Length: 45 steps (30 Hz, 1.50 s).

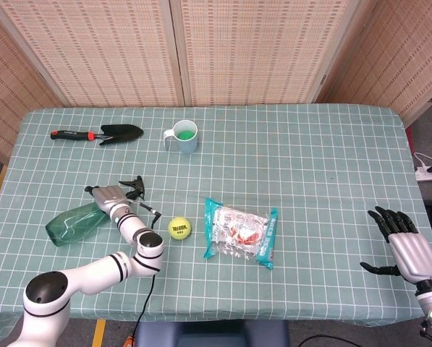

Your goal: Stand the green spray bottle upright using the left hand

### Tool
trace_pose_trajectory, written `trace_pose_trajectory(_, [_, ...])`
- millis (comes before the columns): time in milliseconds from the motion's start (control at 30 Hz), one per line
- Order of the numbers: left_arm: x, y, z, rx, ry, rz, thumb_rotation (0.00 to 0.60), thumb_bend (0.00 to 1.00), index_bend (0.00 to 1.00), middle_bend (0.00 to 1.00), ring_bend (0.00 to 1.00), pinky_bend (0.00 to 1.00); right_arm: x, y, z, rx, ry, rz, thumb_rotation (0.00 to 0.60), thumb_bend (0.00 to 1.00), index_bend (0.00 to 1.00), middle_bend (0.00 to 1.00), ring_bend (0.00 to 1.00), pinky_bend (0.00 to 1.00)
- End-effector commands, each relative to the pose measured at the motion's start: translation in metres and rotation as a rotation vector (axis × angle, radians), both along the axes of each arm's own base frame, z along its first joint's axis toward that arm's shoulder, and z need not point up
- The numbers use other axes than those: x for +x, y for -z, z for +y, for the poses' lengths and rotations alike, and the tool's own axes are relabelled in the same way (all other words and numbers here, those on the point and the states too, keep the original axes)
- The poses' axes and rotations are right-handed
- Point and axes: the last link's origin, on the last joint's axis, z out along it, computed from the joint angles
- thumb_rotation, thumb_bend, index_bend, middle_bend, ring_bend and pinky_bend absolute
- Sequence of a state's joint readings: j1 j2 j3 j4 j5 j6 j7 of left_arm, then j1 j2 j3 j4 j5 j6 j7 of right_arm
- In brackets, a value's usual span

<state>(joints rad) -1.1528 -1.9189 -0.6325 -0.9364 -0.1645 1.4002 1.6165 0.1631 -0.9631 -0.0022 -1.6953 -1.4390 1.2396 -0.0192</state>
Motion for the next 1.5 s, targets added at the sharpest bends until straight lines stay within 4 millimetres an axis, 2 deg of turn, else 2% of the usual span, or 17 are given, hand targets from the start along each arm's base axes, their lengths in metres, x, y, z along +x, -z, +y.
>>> trace_pose_trajectory(33, [-0.005,0.002,0.001,0.010,-0.018,-0.011,0.600,0.24,0.27,0.23,0.14,0.09,0.000,0.000,0.000,0.001,0.000,0.001,0.600,0.00,0.00,0.00,0.00,0.00])
trace_pose_trajectory(200, [-0.011,0.005,0.001,0.030,-0.026,-0.024,0.600,0.24,0.23,0.23,0.14,0.07,0.000,0.001,-0.001,0.004,0.002,0.008,0.600,0.00,0.00,0.00,0.00,0.00])
trace_pose_trajectory(333, [-0.013,0.005,0.004,0.057,-0.026,-0.041,0.600,0.24,0.26,0.25,0.16,0.06,0.000,0.002,-0.002,0.006,0.004,0.012,0.600,0.00,0.00,0.00,0.00,0.00])
trace_pose_trajectory(667, [-0.013,-0.002,0.013,0.106,0.022,-0.032,0.600,0.25,0.46,0.34,0.21,0.07,0.000,0.002,-0.002,0.007,0.006,0.014,0.600,0.00,0.00,0.00,0.00,0.00])
trace_pose_trajectory(867, [-0.018,-0.002,0.011,0.102,-0.001,-0.020,0.600,0.26,0.51,0.38,0.23,0.08,0.000,0.001,-0.001,0.005,0.009,0.012,0.600,0.00,0.00,0.00,0.00,0.00])
trace_pose_trajectory(1000, [-0.009,-0.009,0.019,0.135,0.064,-0.030,0.600,0.29,0.53,0.40,0.25,0.09,-0.001,0.001,-0.002,0.006,0.010,0.010,0.600,0.00,0.00,0.00,0.00,0.00])
trace_pose_trajectory(1133, [0.022,-0.027,0.040,0.196,0.364,-0.049,0.600,0.31,0.57,0.45,0.31,0.12,-0.001,0.001,-0.002,0.005,0.011,0.004,0.600,0.00,0.00,0.00,0.00,0.00])
trace_pose_trajectory(1233, [0.045,-0.048,0.045,0.273,0.559,-0.169,0.600,0.33,0.61,0.50,0.35,0.15,-0.002,0.000,-0.001,0.003,0.015,0.002,0.600,0.00,0.00,0.00,0.00,0.00])
trace_pose_trajectory(1367, [0.062,-0.078,0.039,0.433,0.606,-0.438,0.600,0.34,0.65,0.57,0.41,0.19,-0.003,-0.001,0.000,0.002,0.019,0.005,0.600,0.00,0.00,0.00,0.00,0.00])
trace_pose_trajectory(1500, [0.067,-0.105,0.029,0.539,0.641,-0.631,0.600,0.34,0.66,0.59,0.43,0.21,-0.003,-0.001,0.000,-0.004,0.017,0.009,0.600,0.00,0.00,0.00,0.00,0.00])
